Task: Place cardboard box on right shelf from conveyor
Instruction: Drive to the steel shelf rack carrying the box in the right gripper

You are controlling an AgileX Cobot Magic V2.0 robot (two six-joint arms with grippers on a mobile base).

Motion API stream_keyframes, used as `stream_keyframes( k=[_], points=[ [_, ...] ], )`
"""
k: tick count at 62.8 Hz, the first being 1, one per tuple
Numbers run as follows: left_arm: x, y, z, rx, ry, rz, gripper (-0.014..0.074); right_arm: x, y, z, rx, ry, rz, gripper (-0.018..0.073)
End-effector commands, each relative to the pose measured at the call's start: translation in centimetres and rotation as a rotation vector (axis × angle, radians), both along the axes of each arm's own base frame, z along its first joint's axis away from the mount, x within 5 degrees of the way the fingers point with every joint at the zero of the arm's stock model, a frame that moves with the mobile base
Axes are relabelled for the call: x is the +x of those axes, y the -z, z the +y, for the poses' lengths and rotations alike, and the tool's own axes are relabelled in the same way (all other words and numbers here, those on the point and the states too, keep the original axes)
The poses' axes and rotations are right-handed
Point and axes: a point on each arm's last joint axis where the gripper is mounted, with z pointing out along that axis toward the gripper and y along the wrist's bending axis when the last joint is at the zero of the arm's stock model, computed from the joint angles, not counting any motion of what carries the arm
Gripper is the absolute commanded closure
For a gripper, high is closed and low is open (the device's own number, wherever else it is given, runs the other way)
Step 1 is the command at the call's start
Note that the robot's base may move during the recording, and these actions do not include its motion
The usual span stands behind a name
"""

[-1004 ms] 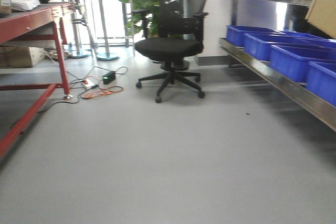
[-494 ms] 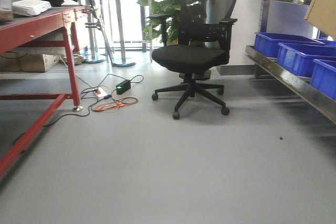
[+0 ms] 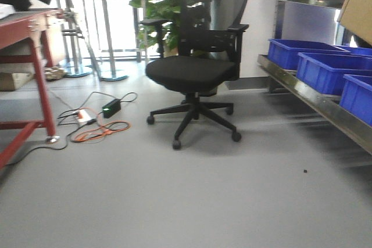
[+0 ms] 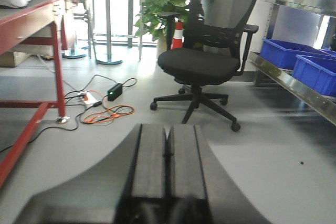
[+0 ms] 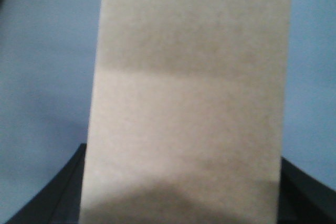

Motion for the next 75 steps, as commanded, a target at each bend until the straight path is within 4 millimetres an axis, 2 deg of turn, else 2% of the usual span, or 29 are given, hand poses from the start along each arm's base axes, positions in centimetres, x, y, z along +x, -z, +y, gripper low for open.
stream_keyframes(
  k=[1, 75],
  points=[
    [-0.15, -0.99, 0.09, -0.027, -0.008, -0.102, 0.0715, 0.32, -1.16, 0.0, 0.02, 0.008, -0.09, 0.0358],
    [-0.15, -0.99, 0.09, -0.027, -0.008, -0.102, 0.0715, 0.32, -1.16, 0.0, 0.02, 0.008, -0.09, 0.0358]
  ],
)
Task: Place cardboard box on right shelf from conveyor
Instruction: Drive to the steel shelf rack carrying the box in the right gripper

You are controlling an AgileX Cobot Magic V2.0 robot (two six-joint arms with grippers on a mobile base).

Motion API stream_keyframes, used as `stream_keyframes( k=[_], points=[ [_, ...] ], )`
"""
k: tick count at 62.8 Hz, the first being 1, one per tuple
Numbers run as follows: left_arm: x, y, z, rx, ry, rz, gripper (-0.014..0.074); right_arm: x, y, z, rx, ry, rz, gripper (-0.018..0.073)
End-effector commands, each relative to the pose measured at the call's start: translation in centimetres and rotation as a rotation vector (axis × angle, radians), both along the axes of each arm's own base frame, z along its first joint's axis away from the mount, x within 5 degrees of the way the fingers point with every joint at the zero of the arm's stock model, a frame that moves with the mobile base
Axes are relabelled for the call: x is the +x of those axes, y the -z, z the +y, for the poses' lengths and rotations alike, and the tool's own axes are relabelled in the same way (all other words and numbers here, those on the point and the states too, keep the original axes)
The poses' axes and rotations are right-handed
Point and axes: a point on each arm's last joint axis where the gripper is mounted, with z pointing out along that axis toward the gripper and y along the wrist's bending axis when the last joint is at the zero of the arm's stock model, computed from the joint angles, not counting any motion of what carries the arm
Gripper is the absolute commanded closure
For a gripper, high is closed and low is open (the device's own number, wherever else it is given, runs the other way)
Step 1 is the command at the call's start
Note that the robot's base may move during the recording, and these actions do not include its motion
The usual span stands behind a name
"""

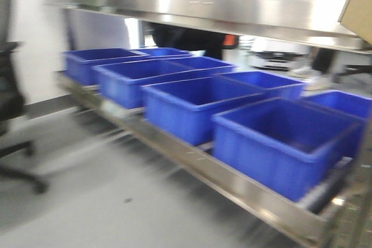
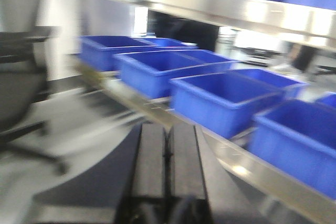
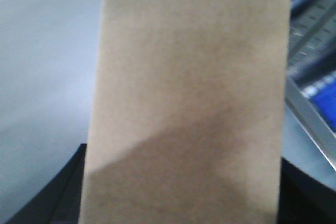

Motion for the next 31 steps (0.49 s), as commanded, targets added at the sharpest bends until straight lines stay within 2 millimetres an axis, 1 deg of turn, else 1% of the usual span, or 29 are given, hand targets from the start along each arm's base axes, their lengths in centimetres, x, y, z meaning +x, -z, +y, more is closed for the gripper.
stream_keyframes(
  k=[1, 31],
  points=[
    [-0.15, -0.99, 0.09, -0.027, -0.008, -0.102, 0.0715, 0.32, -1.16, 0.0, 0.02, 0.008, -0.09, 0.0358],
    [-0.15, -0.99, 0.09, -0.027, -0.008, -0.102, 0.0715, 0.32, -1.16, 0.0, 0.02, 0.008, -0.09, 0.0358]
  ],
)
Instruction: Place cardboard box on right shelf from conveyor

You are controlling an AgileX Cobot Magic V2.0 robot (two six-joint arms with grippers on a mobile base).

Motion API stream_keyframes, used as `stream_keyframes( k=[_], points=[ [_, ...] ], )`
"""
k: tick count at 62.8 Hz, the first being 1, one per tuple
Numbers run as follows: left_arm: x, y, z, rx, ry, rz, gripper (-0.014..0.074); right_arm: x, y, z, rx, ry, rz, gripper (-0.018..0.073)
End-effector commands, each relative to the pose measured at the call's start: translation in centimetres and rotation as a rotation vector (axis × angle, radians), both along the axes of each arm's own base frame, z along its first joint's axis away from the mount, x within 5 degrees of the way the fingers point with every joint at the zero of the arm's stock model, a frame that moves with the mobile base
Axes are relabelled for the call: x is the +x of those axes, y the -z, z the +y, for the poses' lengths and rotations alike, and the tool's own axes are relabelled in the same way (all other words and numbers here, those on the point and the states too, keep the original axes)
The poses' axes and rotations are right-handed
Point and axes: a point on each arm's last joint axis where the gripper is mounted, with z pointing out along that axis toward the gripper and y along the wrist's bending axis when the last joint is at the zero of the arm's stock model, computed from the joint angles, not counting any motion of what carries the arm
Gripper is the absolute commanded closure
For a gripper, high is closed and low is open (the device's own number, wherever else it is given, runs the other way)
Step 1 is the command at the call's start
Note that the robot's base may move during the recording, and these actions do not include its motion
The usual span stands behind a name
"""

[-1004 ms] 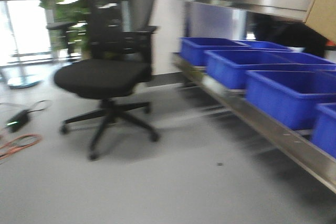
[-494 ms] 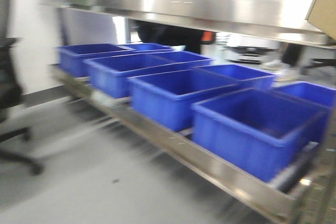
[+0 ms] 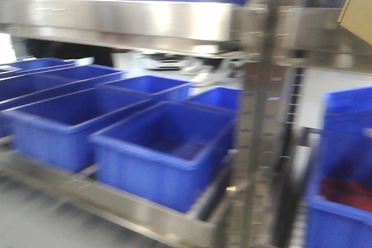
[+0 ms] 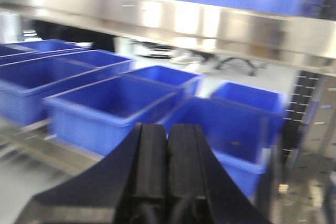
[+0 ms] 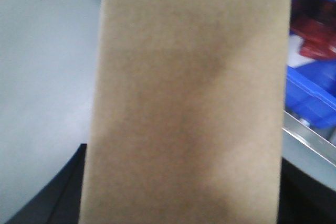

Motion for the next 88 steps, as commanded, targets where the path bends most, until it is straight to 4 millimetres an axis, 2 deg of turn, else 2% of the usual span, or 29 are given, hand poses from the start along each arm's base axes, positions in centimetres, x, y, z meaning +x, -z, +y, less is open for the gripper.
stream_keyframes(
  k=[1, 88],
  points=[
    [-0.15, -0.99, 0.09, -0.027, -0.008, -0.102, 0.0715, 0.32, -1.16, 0.0, 0.02, 0.008, -0.09, 0.0358],
    [-0.15, -0.99, 0.09, -0.027, -0.008, -0.102, 0.0715, 0.32, -1.16, 0.0, 0.02, 0.008, -0.09, 0.0358]
  ],
)
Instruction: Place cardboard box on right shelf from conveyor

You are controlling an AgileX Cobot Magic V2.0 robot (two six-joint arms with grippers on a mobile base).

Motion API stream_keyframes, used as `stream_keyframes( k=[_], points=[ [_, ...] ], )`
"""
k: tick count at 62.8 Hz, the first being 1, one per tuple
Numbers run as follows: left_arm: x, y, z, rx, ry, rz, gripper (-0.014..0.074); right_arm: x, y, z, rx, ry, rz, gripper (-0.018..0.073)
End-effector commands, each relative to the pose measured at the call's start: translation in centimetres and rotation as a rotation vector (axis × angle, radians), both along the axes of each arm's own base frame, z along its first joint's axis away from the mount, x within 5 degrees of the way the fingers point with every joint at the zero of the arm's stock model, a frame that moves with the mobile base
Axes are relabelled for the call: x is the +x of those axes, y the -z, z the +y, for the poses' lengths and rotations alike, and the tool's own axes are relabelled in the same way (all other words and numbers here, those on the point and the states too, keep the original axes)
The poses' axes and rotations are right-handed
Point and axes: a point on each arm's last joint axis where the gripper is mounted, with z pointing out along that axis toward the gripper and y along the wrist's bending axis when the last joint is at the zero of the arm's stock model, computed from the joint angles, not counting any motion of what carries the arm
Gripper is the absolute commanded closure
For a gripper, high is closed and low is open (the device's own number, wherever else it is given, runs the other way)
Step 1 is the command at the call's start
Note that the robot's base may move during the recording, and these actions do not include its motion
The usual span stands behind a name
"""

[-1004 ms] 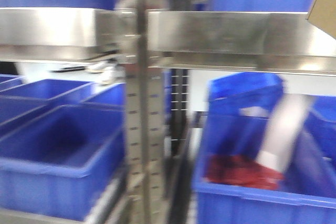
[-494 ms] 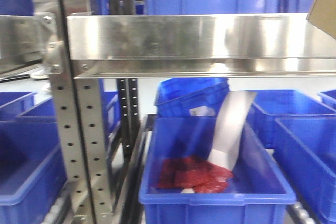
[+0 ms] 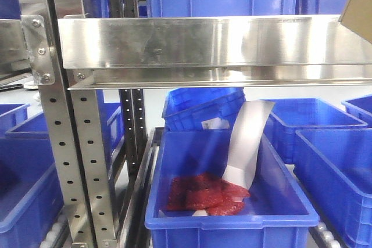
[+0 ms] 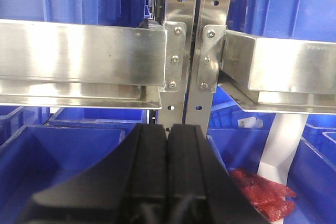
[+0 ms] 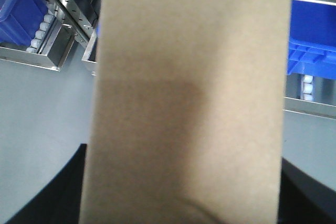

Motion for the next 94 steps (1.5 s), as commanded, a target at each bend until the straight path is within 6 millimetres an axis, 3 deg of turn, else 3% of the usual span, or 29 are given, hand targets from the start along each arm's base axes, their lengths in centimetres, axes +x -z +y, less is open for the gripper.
stream_keyframes(
  k=[1, 52, 65, 94],
  points=[
    [-0.15, -0.99, 0.09, -0.027, -0.008, -0.102, 0.0715, 0.32, -1.16, 0.0, 0.02, 0.008, -0.09, 0.0358],
    [-0.15, -0.99, 0.09, -0.027, -0.008, -0.102, 0.0715, 0.32, -1.16, 0.0, 0.02, 0.008, -0.09, 0.0358],
    [-0.15, -0.99, 0.09, -0.027, -0.008, -0.102, 0.0715, 0.8, -1.44, -0.91, -0.153, -0.022, -0.175, 0.0358],
    [-0.15, -0.99, 0.09, -0.027, -0.008, -0.102, 0.0715, 0.8, -1.44, -0.91, -0.154, -0.022, -0.175, 0.0358]
  ],
)
